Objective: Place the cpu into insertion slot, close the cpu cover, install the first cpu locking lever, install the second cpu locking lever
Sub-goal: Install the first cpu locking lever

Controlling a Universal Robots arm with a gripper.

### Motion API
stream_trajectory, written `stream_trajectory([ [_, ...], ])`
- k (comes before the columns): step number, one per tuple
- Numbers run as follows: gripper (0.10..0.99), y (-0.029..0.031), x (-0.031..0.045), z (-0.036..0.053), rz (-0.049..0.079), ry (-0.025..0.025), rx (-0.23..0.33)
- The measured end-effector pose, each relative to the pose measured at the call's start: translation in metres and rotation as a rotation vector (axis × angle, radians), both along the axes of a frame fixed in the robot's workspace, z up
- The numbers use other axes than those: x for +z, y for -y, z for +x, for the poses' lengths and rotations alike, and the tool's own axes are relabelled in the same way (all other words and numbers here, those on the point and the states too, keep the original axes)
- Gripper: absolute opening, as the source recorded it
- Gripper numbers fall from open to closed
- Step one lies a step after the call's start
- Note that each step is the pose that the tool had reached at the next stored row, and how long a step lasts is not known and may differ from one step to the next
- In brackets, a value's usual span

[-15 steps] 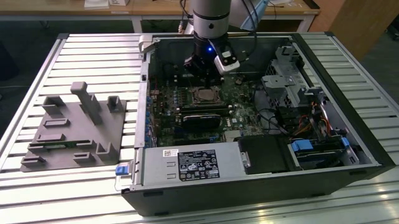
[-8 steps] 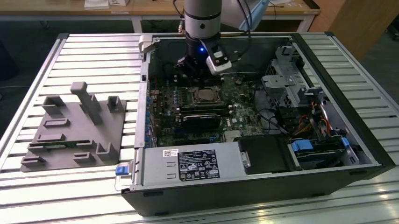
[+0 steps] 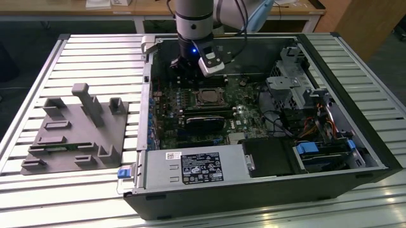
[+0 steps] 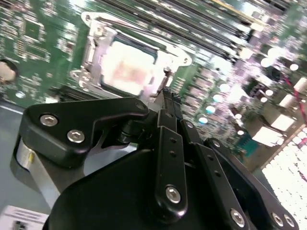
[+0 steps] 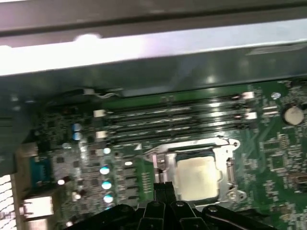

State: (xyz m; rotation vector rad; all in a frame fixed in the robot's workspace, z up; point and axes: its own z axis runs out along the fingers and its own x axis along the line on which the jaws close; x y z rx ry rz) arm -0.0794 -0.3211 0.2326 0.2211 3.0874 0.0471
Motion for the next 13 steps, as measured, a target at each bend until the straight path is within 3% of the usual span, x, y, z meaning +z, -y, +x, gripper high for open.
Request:
stream_trajectory([
  [3, 0.106, 0.0000, 0.0000, -0.0072, 0.004, -0.0001, 0.000],
  [5, 0.106, 0.0000, 0.0000, -0.0099, 0.019, 0.0001, 0.000],
  [10, 0.106, 0.0003, 0.0000, -0.0178, 0.066, 0.0000, 0.000],
  [13, 0.106, 0.0005, 0.0000, -0.0205, 0.107, 0.0001, 0.000],
])
